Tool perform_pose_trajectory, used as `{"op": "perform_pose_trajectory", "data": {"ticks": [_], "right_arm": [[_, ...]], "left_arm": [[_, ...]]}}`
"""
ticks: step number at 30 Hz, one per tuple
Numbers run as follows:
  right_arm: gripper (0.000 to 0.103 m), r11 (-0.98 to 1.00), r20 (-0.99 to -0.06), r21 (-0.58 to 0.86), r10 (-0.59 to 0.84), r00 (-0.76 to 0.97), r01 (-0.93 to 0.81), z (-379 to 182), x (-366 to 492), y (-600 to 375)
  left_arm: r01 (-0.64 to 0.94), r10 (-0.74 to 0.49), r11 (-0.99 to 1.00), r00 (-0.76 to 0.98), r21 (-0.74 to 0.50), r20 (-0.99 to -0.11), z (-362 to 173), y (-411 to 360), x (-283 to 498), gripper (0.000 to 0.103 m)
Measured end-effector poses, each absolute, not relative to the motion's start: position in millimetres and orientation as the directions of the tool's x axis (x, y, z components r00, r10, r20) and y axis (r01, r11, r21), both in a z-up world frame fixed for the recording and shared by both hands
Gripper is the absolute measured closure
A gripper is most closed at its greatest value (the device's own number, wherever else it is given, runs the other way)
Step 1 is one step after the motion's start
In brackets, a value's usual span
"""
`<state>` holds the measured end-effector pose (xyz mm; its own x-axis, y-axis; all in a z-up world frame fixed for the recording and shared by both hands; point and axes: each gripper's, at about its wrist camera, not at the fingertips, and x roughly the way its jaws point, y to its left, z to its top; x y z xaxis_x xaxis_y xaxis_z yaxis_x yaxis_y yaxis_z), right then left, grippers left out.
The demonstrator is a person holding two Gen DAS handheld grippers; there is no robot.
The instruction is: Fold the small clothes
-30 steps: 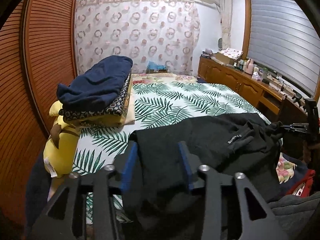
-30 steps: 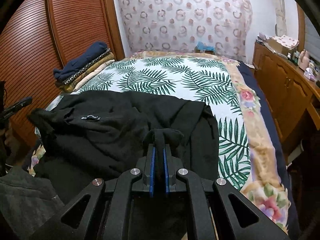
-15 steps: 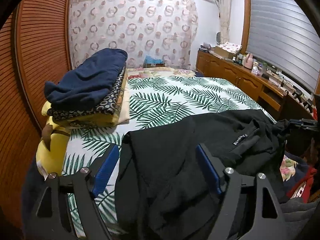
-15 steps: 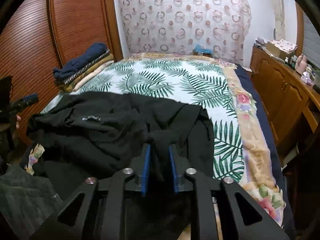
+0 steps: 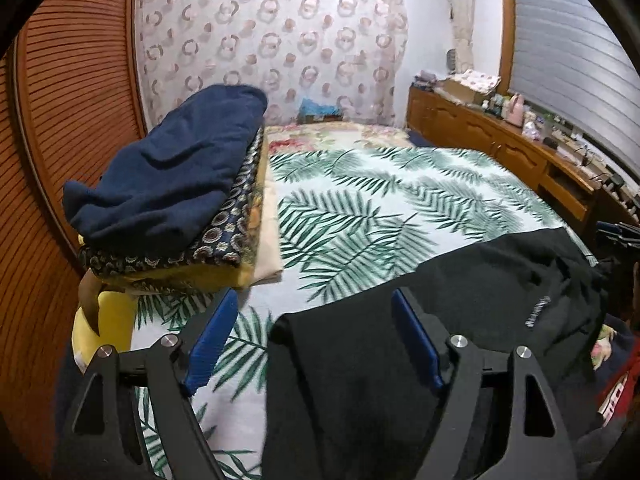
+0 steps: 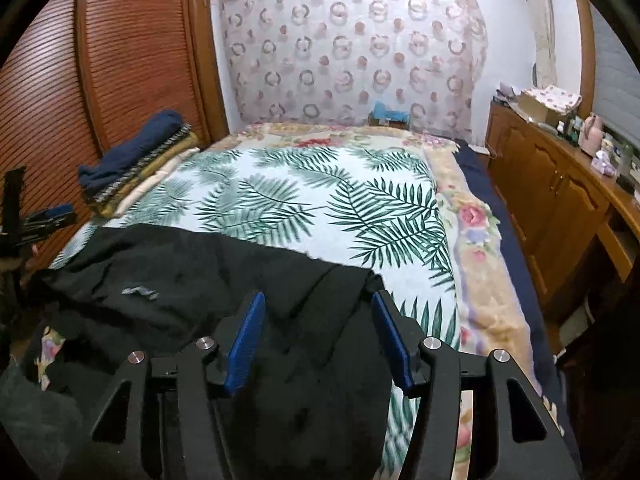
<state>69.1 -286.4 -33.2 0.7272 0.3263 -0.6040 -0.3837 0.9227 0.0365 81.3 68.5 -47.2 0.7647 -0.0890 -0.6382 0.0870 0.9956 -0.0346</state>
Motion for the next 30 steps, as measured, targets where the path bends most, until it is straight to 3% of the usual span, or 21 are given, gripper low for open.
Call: {"op": "perform_pose_trajectory", "data": {"ticks": [13,15,20,28,30], "right_arm": [[0.04,0.939,-0.704,0.03,0.264,0.66,-0.343,-61,140,-281],[0.035,0.943,-0.71,0.043,0.261,0.654,-0.33,-63,147,-283],[0.035,0.941,-0.714,0.071,0.28,0.642,-0.332,-64,150,-284],[0.035,0.927,-0.722,0.046,0.289,0.629,-0.372,-67,147,-271],[0.036,0.923,-0.728,0.044,0.291,0.621,-0.382,-67,148,-268]], "left_arm": [[0.099,-0.127,0.992,0.698,-0.081,-0.705,-75,88,101,0.023],[0.098,-0.132,0.991,0.689,-0.089,-0.712,-81,91,102,0.023],[0.081,-0.131,0.991,0.666,-0.103,-0.734,-93,96,109,0.024],[0.101,-0.164,0.986,0.645,-0.13,-0.746,-102,96,118,0.037],[0.11,-0.167,0.986,0.643,-0.125,-0.748,-101,94,119,0.046]]}}
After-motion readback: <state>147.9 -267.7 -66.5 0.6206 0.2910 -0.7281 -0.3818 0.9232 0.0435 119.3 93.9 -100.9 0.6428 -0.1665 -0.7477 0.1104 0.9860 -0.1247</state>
